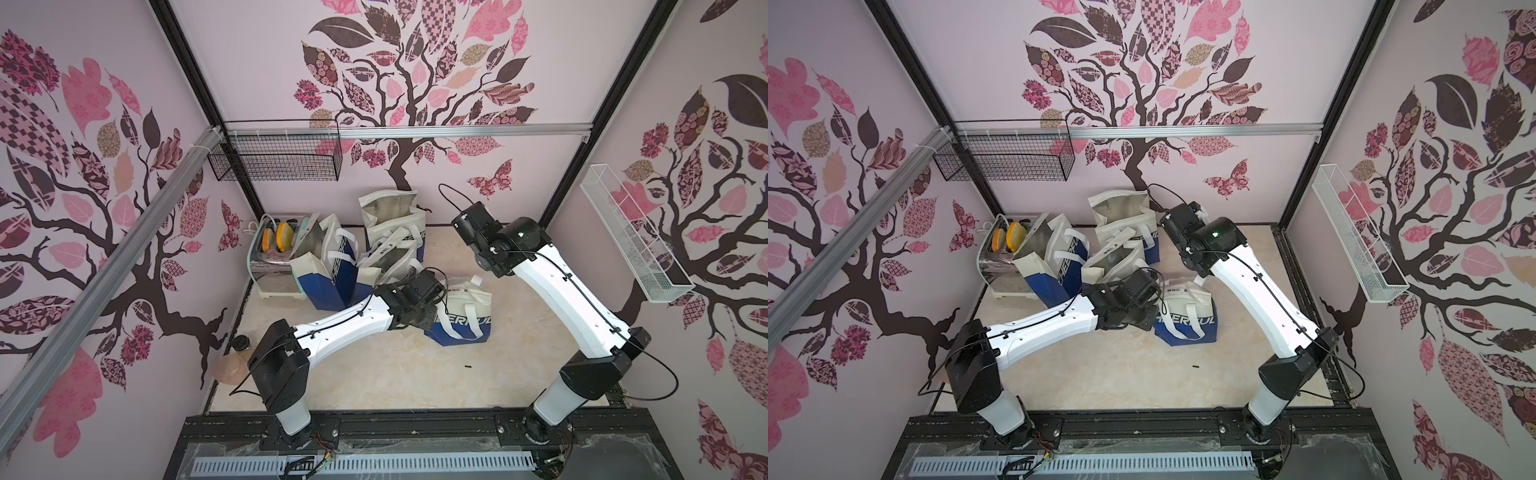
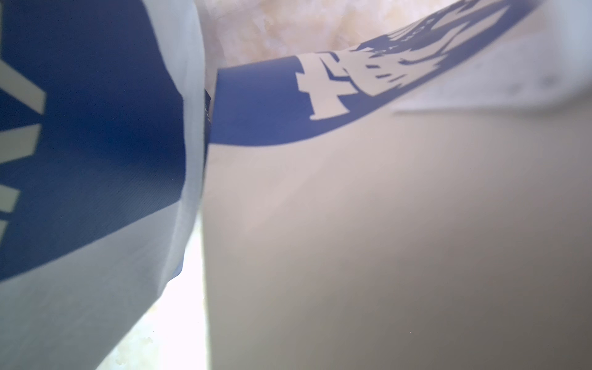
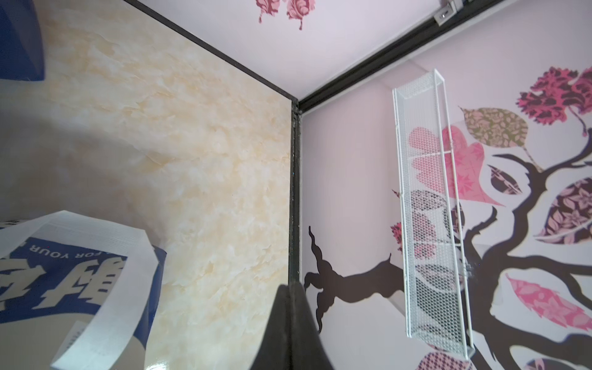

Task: Open the takeout bag
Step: Open the takeout bag at the center of the board.

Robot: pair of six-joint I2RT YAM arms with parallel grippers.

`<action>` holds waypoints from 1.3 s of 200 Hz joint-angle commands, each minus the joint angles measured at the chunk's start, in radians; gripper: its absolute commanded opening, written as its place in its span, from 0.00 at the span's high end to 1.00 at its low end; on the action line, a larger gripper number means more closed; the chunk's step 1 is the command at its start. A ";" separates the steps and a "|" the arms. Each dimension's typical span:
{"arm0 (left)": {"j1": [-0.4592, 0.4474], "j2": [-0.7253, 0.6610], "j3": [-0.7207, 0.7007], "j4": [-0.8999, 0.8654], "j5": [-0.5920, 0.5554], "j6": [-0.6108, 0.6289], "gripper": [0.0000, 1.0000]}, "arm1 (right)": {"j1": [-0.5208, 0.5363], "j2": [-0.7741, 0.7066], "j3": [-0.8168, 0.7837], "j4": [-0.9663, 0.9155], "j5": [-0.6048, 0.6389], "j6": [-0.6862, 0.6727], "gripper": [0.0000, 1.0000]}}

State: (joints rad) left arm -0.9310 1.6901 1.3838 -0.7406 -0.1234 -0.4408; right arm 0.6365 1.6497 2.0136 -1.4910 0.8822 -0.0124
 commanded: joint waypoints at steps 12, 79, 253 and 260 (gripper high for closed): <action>0.004 -0.012 0.016 -0.061 -0.017 0.004 1.00 | 0.001 -0.096 -0.029 0.001 -0.351 0.055 0.96; 0.003 0.016 0.110 -0.085 0.001 0.014 1.00 | -0.025 -0.533 -0.439 0.178 -0.666 0.031 0.52; 0.001 0.042 0.148 -0.103 -0.005 0.022 1.00 | -0.007 -0.425 -0.555 0.342 -0.654 -0.147 0.45; 0.001 0.045 0.152 -0.104 -0.006 0.025 1.00 | -0.005 -0.419 -0.557 0.345 -0.656 -0.153 0.46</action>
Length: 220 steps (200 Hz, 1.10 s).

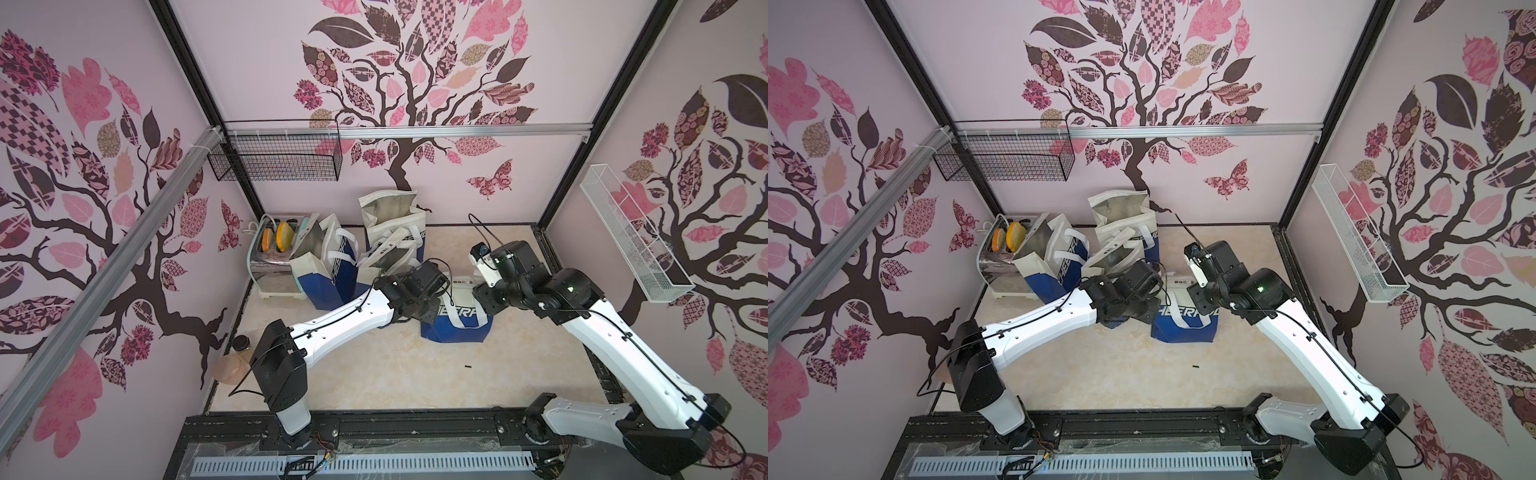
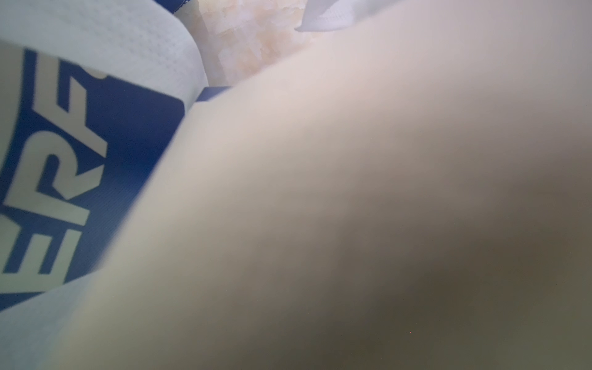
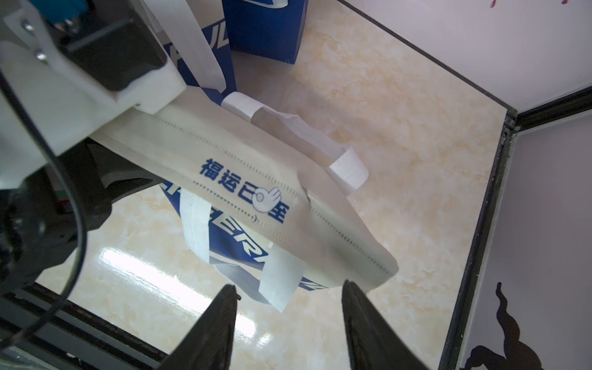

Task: Open the takeout bag
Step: Open the takeout bag at the center of the board.

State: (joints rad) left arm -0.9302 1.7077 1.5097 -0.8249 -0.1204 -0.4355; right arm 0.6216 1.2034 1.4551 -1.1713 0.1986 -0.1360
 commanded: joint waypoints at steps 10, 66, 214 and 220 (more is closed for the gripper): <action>0.001 0.031 0.032 -0.023 -0.009 0.021 1.00 | 0.011 0.031 -0.007 0.033 0.014 -0.039 0.47; 0.005 0.054 0.063 -0.034 -0.013 0.037 1.00 | 0.014 0.047 -0.046 0.076 0.130 -0.045 0.49; 0.019 0.089 0.081 -0.082 -0.034 0.057 1.00 | 0.018 0.243 0.150 0.010 0.766 -0.160 1.00; 0.019 0.087 0.075 -0.083 -0.038 0.057 1.00 | 0.017 0.249 0.163 0.015 0.786 -0.190 1.00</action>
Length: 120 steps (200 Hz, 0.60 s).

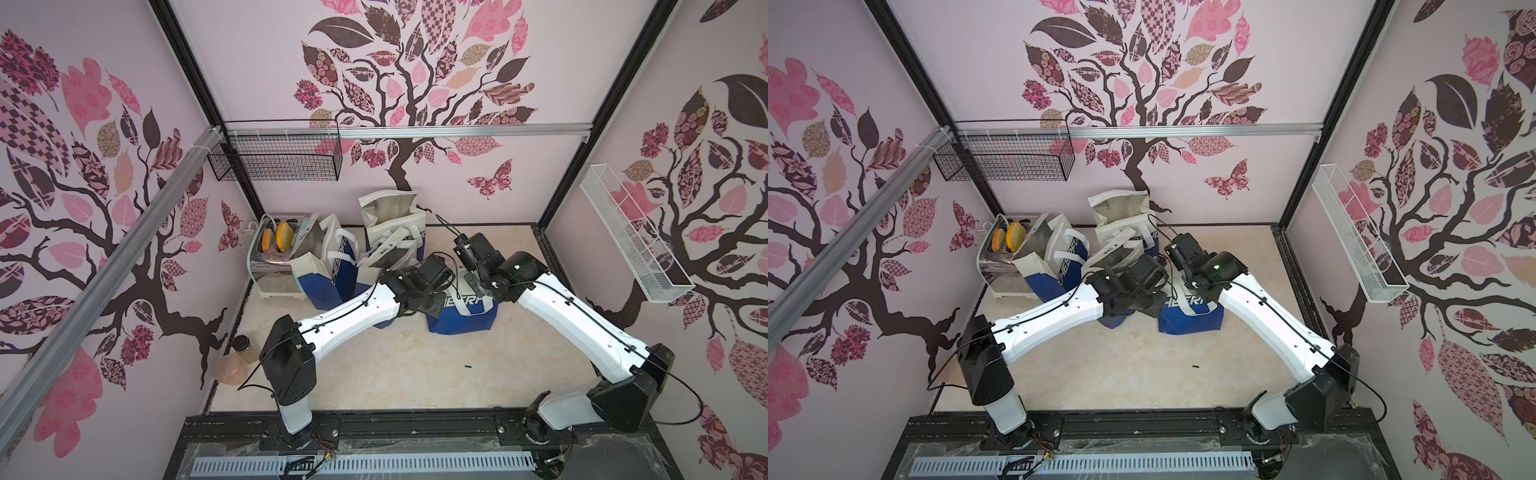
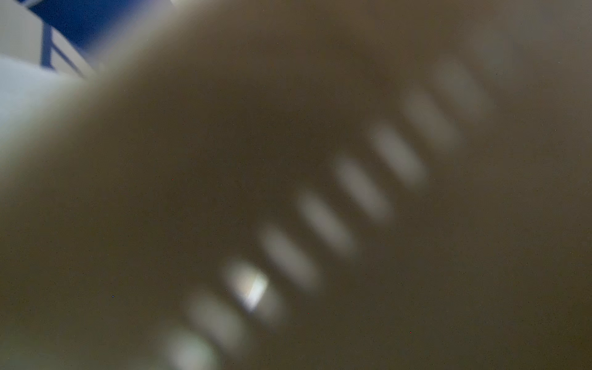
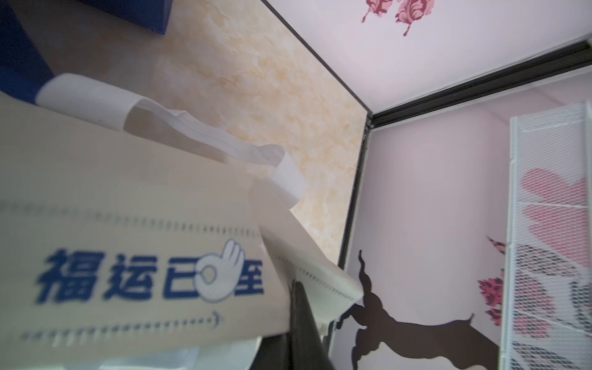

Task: Open the takeout bag
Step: Open the takeout bag at the center of the board.

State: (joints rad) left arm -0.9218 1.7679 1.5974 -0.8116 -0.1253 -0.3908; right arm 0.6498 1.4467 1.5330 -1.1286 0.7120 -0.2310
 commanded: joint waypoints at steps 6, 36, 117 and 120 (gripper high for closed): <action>0.011 0.025 -0.019 -0.095 -0.039 0.012 1.00 | -0.011 0.009 0.095 -0.018 0.288 -0.124 1.00; 0.011 0.028 -0.043 -0.102 -0.062 0.020 1.00 | -0.009 0.025 0.132 0.016 0.308 -0.218 1.00; -0.005 0.035 -0.067 -0.156 -0.134 0.051 1.00 | -0.009 0.112 0.263 0.077 0.359 -0.353 1.00; -0.005 0.036 -0.067 -0.155 -0.134 0.050 1.00 | -0.009 0.116 0.271 0.079 0.357 -0.358 1.00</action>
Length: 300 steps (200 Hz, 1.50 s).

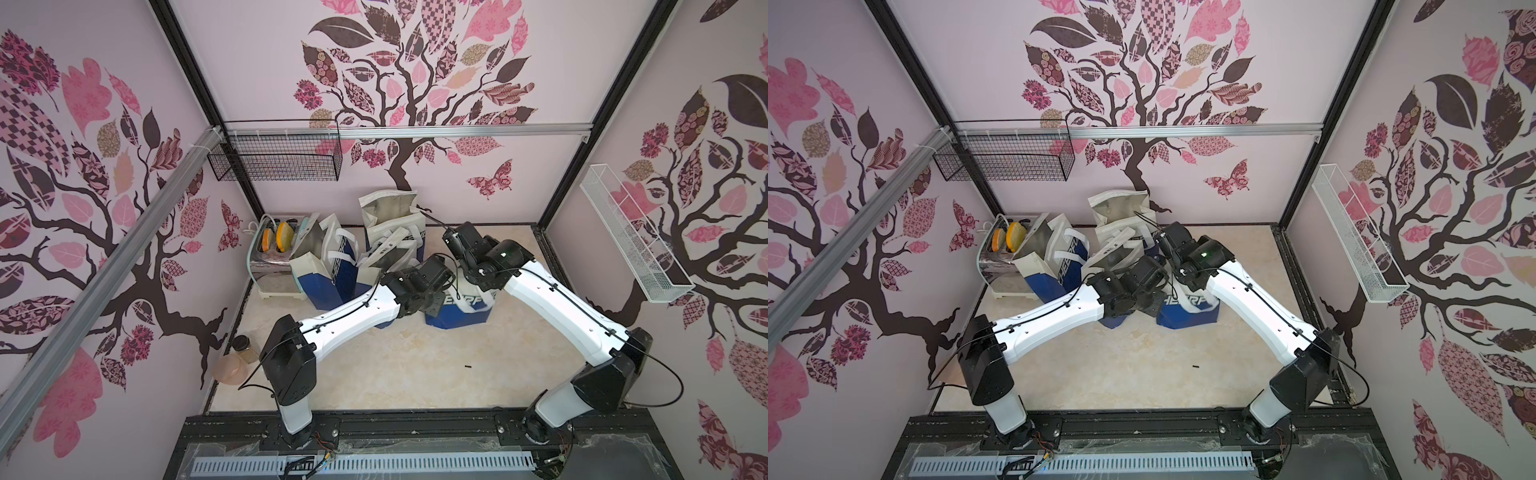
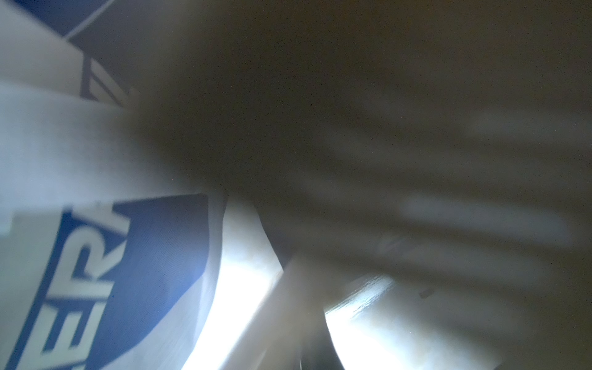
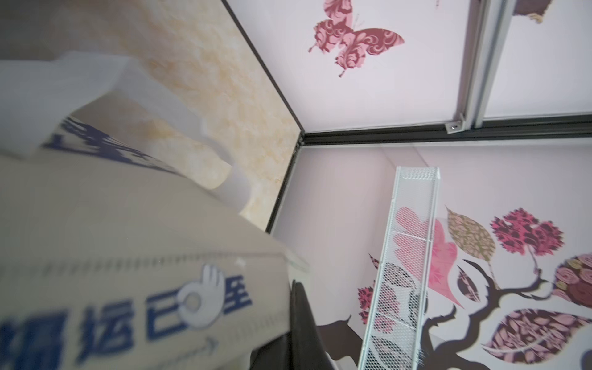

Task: Open the takeout bag
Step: Open the takeout bag at the center of the board, then move the takeout bag to the center of the board.

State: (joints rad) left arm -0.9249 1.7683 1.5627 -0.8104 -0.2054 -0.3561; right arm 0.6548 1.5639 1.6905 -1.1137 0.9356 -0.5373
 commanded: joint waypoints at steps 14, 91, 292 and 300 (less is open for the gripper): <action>-0.006 0.035 -0.033 -0.157 -0.059 0.019 1.00 | -0.015 0.010 0.131 0.069 0.119 -0.071 1.00; 0.005 0.036 0.064 -0.105 0.054 -0.073 1.00 | -0.018 -0.012 0.255 -0.253 -0.422 0.381 0.35; 0.005 -0.040 -0.010 0.203 0.094 -0.173 0.17 | -0.060 -0.678 -0.514 0.124 -0.414 0.838 0.09; -0.009 -0.089 -0.066 0.226 0.112 -0.149 0.15 | -0.061 -0.683 -0.535 0.150 -0.410 0.851 0.08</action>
State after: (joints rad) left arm -0.9047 1.8259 1.5982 -0.6647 -0.1539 -0.5724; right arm 0.6033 0.9001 1.1873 -1.0466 0.5228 0.2348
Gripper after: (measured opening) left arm 0.829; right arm 0.912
